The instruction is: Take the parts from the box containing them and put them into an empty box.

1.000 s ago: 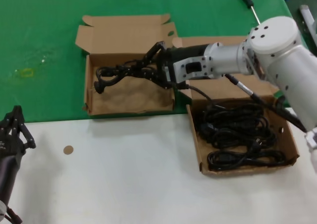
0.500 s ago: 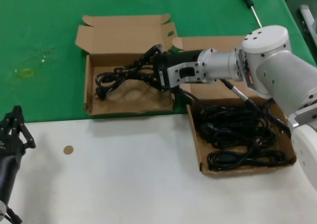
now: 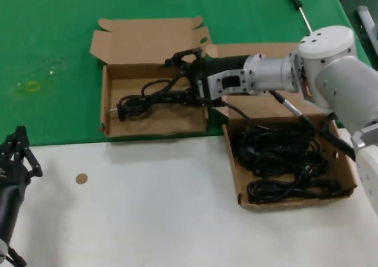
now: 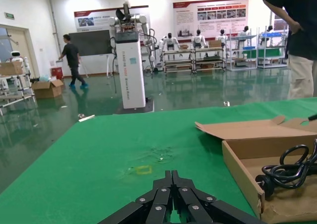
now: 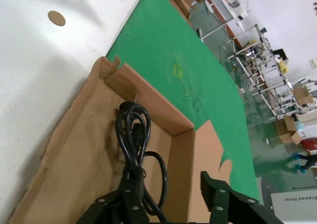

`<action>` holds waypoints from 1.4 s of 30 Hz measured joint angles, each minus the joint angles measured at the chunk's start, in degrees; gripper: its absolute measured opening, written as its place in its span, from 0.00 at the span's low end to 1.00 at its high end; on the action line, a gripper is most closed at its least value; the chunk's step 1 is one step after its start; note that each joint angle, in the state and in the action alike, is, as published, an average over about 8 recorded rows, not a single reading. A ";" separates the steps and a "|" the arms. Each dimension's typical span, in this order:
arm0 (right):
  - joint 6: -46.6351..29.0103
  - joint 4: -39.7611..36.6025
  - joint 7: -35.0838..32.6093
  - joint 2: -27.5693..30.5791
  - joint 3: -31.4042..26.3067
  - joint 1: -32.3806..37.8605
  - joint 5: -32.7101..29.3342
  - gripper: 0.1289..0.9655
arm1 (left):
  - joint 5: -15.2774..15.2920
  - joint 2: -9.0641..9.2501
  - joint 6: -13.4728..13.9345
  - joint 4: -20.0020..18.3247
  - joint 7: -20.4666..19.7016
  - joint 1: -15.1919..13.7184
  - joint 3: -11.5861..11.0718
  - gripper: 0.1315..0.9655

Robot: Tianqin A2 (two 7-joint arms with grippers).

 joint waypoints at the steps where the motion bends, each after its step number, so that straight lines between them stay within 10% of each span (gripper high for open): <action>1: -0.27 0.94 0.57 0.34 -0.10 -0.29 -0.14 0.30 | 0.00 0.00 0.00 0.00 0.00 0.00 0.00 0.02; 21: -4.08 28.08 15.56 9.27 -2.83 -10.33 -1.67 0.78 | 0.00 0.00 0.00 0.00 0.00 0.00 0.00 0.03; 42: 5.00 38.41 25.44 9.85 0.93 -21.77 0.99 1.00 | -0.01 0.00 0.00 0.00 0.00 0.00 0.00 0.19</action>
